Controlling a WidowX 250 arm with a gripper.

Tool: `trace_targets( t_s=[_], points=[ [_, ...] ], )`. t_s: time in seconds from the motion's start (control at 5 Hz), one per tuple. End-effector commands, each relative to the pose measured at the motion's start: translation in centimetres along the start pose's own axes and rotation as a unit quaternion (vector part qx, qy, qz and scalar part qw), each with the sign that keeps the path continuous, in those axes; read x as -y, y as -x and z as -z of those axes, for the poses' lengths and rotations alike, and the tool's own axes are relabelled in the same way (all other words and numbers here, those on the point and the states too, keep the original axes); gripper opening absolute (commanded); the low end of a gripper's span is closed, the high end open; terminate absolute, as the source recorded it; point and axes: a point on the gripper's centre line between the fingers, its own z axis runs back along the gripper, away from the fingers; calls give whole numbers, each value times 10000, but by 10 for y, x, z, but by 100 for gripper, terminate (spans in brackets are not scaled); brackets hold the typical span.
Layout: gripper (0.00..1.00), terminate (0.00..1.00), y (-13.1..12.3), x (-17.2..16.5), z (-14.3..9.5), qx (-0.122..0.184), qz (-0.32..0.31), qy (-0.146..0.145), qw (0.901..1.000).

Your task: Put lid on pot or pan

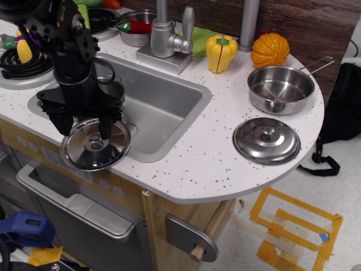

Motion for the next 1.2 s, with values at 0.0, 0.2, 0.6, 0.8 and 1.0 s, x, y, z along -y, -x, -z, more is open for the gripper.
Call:
trace_targets(
  t_s=[0.0,0.2,0.6,0.8,1.0],
  points=[
    [100,0,-5,-1,3,255,-10,63,9997],
    [100,0,-5,-1,9,321,-14,121,9994],
    [0,0,-6,-3,15,328,-81,168,9993],
    [0,0,-6,-3,15,336,-79,171,9993],
    [0,0,-10,-8,5,391,69,-1,9992]
  ],
)
